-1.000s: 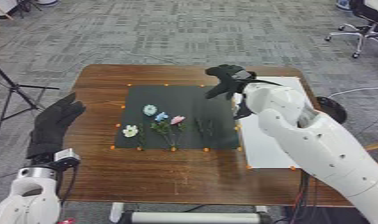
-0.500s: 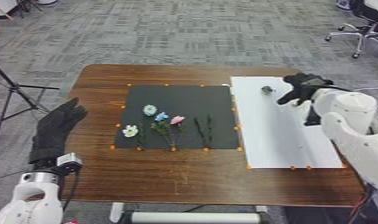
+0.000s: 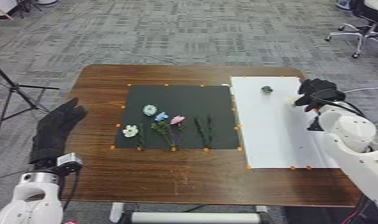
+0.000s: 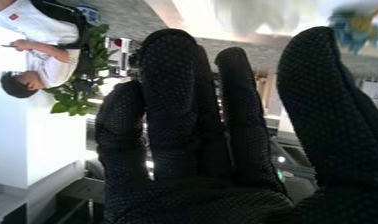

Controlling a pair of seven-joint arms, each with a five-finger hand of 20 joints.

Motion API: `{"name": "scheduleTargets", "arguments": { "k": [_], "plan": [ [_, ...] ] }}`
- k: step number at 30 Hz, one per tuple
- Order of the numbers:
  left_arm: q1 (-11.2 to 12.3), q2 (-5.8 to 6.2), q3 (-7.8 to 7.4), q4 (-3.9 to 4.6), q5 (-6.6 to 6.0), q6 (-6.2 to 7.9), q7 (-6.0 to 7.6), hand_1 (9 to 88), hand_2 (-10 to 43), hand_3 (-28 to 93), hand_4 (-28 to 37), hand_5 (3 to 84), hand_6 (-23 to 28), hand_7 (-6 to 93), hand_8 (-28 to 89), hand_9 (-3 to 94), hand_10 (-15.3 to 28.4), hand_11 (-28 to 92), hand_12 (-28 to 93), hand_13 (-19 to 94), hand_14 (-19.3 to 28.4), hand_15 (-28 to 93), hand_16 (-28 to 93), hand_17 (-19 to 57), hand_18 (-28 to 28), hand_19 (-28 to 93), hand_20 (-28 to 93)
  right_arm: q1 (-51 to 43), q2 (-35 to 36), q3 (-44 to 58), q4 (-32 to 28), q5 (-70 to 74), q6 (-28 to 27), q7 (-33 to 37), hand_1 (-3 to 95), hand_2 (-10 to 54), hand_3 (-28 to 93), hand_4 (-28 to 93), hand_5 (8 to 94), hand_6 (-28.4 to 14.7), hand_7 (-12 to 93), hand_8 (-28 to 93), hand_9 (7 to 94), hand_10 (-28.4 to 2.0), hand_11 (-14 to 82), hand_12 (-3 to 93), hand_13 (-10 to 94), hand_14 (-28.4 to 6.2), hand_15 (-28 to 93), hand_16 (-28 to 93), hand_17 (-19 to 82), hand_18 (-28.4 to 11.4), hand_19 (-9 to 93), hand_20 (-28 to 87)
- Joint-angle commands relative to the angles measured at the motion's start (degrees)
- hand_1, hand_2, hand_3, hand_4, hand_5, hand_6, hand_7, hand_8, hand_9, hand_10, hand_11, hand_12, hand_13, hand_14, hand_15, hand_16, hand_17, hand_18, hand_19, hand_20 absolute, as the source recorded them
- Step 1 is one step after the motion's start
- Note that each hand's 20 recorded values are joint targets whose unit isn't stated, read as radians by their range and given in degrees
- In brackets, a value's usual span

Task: Arrange flowers

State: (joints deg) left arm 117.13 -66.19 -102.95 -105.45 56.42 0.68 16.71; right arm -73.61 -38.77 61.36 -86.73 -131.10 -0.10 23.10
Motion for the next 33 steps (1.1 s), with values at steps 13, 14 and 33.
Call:
{"name": "scheduleTargets", "arguments": {
  "k": [13, 14, 33],
  "plan": [
    [-0.2, -0.18, 0.07, -0.24, -0.16, 0.11, -0.41, 21.5, -4.5, 73, -28.3, 44.6, 0.6, 12.1, -7, 44.8, 12.9, 17, 13, 36, 17.3, 19, 3, 2.0, 13.8, 9, 17, 3.1, 2.47, -7.92, 1.93, -2.2, 14.85, -2.9, 58.0, -9.5, 56, -22, 77.5, 3.2, 21, 5, 84.2, -10.1, 11.1, 27.5, 74, -9.7, 58, 34, 36, -22.3, 77, 60],
    [-0.04, -0.14, -0.05, -0.33, -0.22, 0.19, -0.37, 21.5, -4.5, 73, -28.3, 44.6, 0.6, 12.1, -7, 44.8, 12.9, 17, 13, 36, 17.2, 19, 3, 2.0, 13.8, 9, 17, 3.99, 3.03, -8.4, 1.33, -1.82, 15.59, -3.16, 58.4, -9.5, 56, -22, 78.1, 3.4, 21, 5, 85.0, -10.1, 11.1, 27.7, 75, -9.5, 58, 34, 36, -22.4, 77, 60],
    [-0.44, 0.0, 0.18, -0.14, -0.03, -0.19, -0.2, 21.4, -4.4, 73, -28.3, 44.6, 0.7, 12.0, -7, 44.8, 12.9, 17, 12, 36, 17.3, 19, 3, 2.0, 13.8, 9, 17, 27.1, -4.34, -31.61, -7.68, 10.49, 7.46, -15.73, 60.0, -9.5, 54, -19, 79.5, 3.3, 20, 5, 85.9, -9.8, 9.2, 29.0, 73, -9.3, 58, 36, 36, -21.7, 77, 61]
  ]
}}
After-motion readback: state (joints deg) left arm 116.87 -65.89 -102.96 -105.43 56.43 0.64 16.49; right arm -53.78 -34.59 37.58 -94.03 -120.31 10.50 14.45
